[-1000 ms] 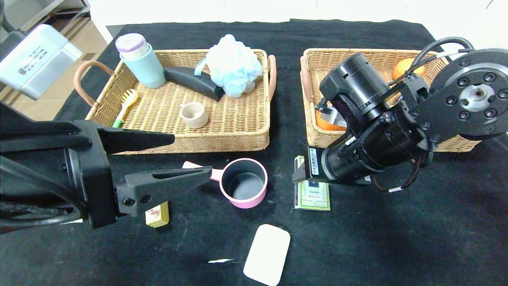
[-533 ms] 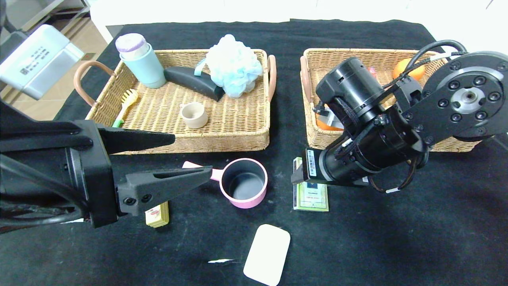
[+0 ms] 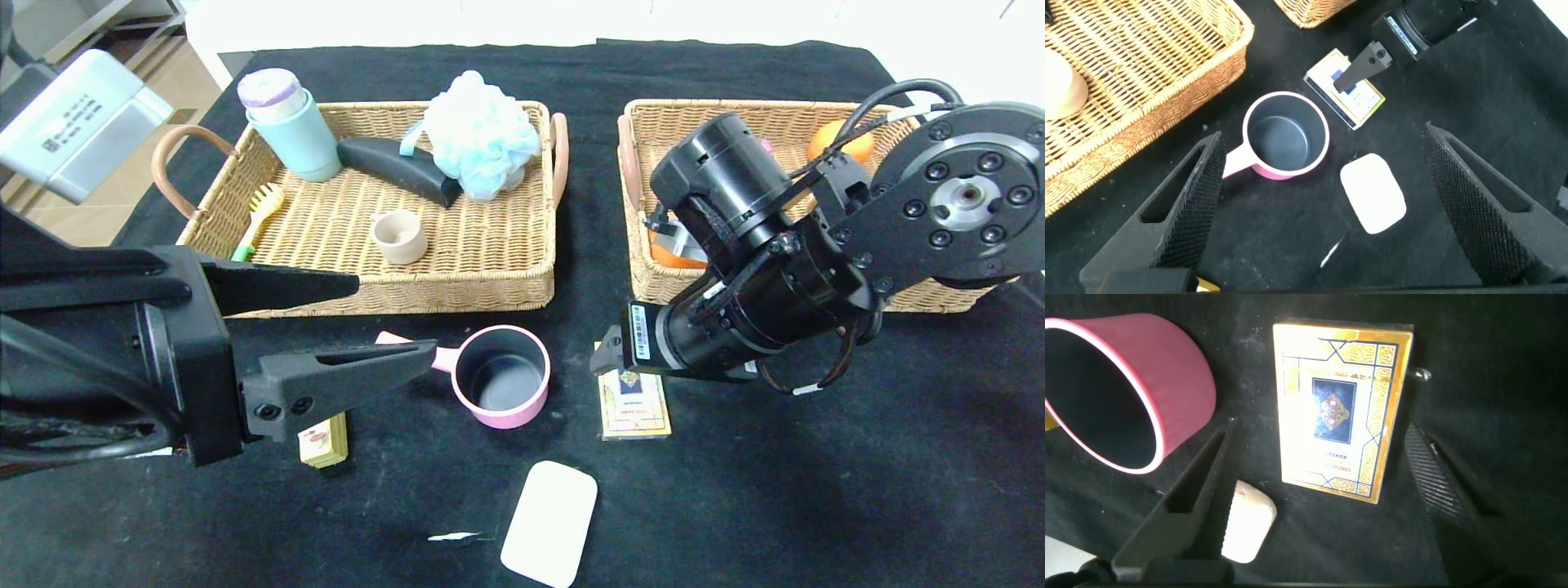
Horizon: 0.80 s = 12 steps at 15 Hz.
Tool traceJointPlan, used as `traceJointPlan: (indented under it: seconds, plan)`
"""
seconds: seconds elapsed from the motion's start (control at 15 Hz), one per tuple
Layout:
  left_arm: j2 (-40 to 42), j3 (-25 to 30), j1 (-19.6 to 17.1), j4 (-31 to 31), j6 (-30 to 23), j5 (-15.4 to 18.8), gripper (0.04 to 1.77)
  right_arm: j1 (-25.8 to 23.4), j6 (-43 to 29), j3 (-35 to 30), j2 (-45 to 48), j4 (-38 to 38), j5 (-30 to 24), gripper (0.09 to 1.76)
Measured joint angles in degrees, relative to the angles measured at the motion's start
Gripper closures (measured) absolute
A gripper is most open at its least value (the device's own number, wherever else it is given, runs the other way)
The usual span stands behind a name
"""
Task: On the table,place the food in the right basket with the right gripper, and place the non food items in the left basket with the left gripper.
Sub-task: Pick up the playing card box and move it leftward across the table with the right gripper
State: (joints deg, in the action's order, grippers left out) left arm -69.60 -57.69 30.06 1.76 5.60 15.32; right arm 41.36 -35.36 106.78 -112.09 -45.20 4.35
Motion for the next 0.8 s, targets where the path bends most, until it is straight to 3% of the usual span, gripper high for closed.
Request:
traceJointPlan:
  seconds: [0.4,0.8]
  plan:
    - [0.0,0.0,0.0,-0.1,-0.1,-0.1,0.09,-0.2,1.0,-0.2,1.7,-0.2,0.0,0.27]
    - [-0.1,0.2,0.0,-0.1,0.0,-0.1,0.09,-1.5,9.0,-4.6,8.8,-0.1,-0.2,0.2]
